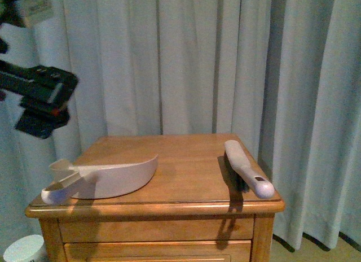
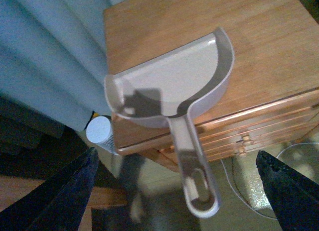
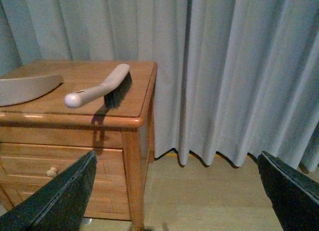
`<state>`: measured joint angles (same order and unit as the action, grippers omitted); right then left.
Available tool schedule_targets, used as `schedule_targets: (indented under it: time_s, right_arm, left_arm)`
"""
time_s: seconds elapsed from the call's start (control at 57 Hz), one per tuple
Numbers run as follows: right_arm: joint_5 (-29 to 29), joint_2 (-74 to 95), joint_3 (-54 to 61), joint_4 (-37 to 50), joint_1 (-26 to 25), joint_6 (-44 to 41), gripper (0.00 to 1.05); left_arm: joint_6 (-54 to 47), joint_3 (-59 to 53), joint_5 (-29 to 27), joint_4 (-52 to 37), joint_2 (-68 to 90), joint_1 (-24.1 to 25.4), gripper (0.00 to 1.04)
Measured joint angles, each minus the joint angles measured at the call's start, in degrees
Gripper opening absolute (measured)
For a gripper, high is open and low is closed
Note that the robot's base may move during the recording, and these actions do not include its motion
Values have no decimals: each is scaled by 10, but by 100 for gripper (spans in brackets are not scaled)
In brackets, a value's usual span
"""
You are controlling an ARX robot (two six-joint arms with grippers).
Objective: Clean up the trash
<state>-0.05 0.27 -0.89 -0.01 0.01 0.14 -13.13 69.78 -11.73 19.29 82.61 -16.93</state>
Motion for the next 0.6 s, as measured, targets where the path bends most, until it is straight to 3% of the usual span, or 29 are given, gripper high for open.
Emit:
schedule_targets:
  time_s: [0.246,0.596]
  right_arm:
    - [0,0,0,0,0,0,97]
    - [0,0,0,0,0,0,97]
  left_arm:
    - [22,125,-43,46,137,-25,97]
    - [28,135,-70,71,198,0,97]
